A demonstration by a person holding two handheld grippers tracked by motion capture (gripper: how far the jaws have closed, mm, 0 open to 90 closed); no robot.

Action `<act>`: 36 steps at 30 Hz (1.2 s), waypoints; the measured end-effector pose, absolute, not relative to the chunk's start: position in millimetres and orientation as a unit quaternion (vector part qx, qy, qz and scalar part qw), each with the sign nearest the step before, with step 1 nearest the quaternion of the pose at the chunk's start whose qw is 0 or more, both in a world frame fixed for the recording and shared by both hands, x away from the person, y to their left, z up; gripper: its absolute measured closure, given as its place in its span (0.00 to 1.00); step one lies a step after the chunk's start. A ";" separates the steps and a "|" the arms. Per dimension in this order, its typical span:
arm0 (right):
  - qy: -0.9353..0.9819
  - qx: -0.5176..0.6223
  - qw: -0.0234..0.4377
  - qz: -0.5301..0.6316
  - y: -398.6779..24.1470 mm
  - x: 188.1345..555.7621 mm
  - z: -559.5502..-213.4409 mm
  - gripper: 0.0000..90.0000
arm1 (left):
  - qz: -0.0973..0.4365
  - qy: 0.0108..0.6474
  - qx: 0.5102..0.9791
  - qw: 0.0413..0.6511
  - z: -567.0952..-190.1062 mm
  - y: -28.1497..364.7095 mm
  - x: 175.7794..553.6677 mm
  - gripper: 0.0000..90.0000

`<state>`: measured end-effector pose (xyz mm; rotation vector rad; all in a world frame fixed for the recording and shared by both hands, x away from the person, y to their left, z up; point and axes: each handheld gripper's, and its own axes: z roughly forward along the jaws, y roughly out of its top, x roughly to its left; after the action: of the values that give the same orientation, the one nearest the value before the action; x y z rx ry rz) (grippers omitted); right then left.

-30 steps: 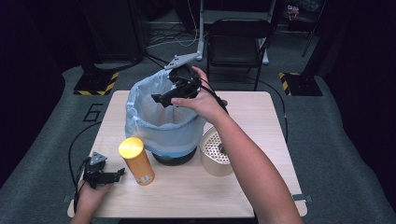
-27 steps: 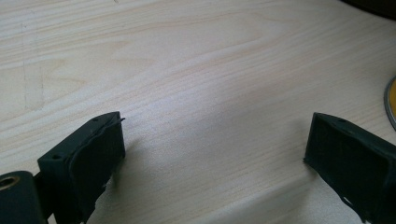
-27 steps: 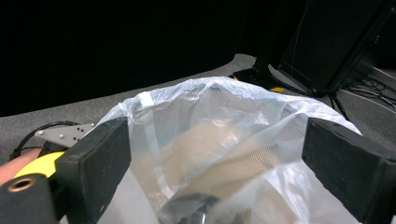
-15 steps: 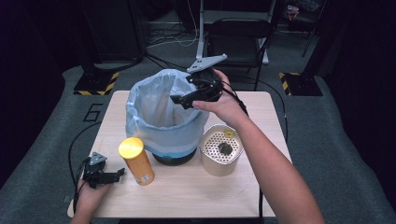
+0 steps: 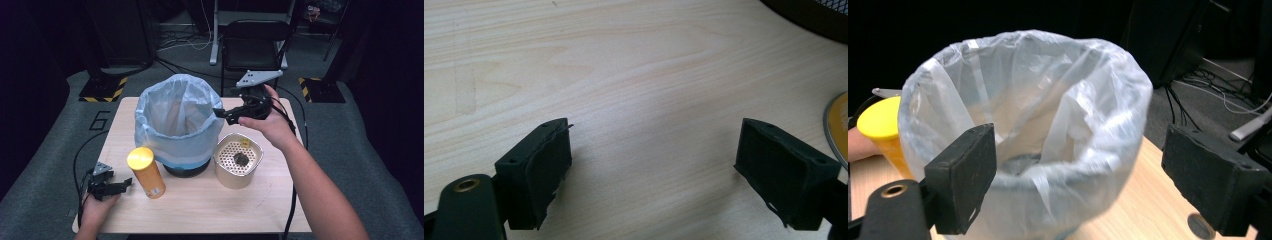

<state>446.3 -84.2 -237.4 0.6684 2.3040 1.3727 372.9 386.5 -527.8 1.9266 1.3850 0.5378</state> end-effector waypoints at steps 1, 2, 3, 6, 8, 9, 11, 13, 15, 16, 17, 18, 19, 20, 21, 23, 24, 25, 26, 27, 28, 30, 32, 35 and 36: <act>0.818 0.240 0.190 0.487 -88.4 445.4 -238.9 0.16 | 0.204 0.532 0.746 0.345 -527.2 386.1 372.6 0.16; 0.818 0.243 0.194 0.484 -92.0 444.3 -240.4 0.16 | 0.201 0.532 0.746 0.346 -526.6 385.3 372.4 0.16; 0.820 0.248 0.203 0.474 -98.4 442.3 -244.1 0.17 | 0.202 0.528 0.750 0.343 -526.0 385.4 372.4 0.17; 0.819 0.253 0.200 0.474 -103.7 440.8 -247.5 0.17 | 0.206 0.526 0.747 0.350 -523.2 384.7 371.8 0.17; 0.818 0.257 0.202 0.474 -110.5 438.4 -251.1 0.17 | 0.203 0.526 0.744 0.358 -518.9 385.2 370.3 0.17; 0.816 0.258 0.204 0.476 -114.2 436.6 -252.8 0.17 | 0.201 0.528 0.742 0.362 -518.3 385.0 369.8 0.16; 0.812 0.261 0.205 0.480 -120.1 434.3 -255.2 0.18 | 0.202 0.525 0.739 0.370 -514.8 385.1 368.7 0.16; 0.811 0.264 0.203 0.480 -125.2 432.8 -257.2 0.18 | 0.201 0.524 0.738 0.374 -510.7 384.6 367.2 0.16; 0.809 0.267 0.208 0.479 -131.3 430.9 -261.0 0.19 | 0.200 0.522 0.737 0.380 -506.8 384.0 366.1 0.16; 0.807 0.272 0.210 0.480 -136.8 429.1 -264.8 0.19 | 0.203 0.520 0.737 0.381 -503.4 383.5 364.8 0.16; 0.807 0.272 0.210 0.480 -136.8 429.1 -264.8 0.19 | 0.207 0.516 0.739 0.381 -501.5 383.2 364.1 0.16; 0.807 0.273 0.214 0.479 -139.4 428.4 -266.7 0.19 | 0.206 0.512 0.739 0.388 -497.5 382.3 362.8 0.16; 0.804 0.277 0.221 0.479 -144.6 426.7 -270.8 0.19 | 0.206 0.510 0.739 0.390 -495.2 381.9 362.1 0.16; 0.801 0.282 0.222 0.479 -147.1 426.0 -272.8 0.19 | 0.205 0.511 0.736 0.394 -493.2 381.0 361.0 0.15; 0.799 0.286 0.224 0.479 -149.8 425.7 -274.8 0.19 | 0.209 0.508 0.734 0.400 -489.6 380.0 360.1 0.15; 0.798 0.297 0.224 0.475 -156.9 424.7 -281.2 0.19 | 0.209 0.506 0.735 0.400 -481.6 379.8 359.5 0.14; 0.798 0.301 0.226 0.471 -160.7 423.9 -286.3 0.19 | 0.212 0.505 0.735 0.401 -478.8 379.6 359.5 0.14; 0.798 0.302 0.227 0.469 -162.7 423.3 -289.0 0.18 | 0.210 0.504 0.737 0.399 -474.4 379.8 358.6 0.14; 0.798 0.302 0.227 0.469 -162.7 423.3 -289.0 0.18 | 0.210 0.502 0.736 0.403 -472.0 379.5 358.3 0.14; 0.798 0.302 0.225 0.470 -164.8 422.5 -291.5 0.18 | 0.205 0.495 0.746 0.396 -468.4 381.0 357.6 0.13; 0.797 0.306 0.224 0.470 -166.7 421.2 -294.1 0.18 | 0.205 0.492 0.747 0.397 -466.4 380.8 356.0 0.12; 0.795 0.307 0.224 0.473 -171.8 418.9 -300.6 0.18 | 0.202 0.477 0.758 0.397 -461.6 382.4 350.4 0.10; 0.793 0.311 0.223 0.474 -175.3 417.8 -305.1 0.18 | 0.204 0.464 0.762 0.404 -458.2 383.5 345.0 0.08; 0.793 0.316 0.219 0.472 -180.1 416.2 -312.1 0.18 | 0.202 0.444 0.764 0.422 -455.0 380.8 335.2 0.07; 0.792 0.317 0.220 0.472 -182.0 415.0 -315.2 0.18 | 0.201 0.433 0.770 0.424 -454.2 379.3 331.2 0.07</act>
<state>415.0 -182.0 -315.2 0.8777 2.1914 1.3048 331.2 379.3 -454.2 1.9263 1.0837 0.5021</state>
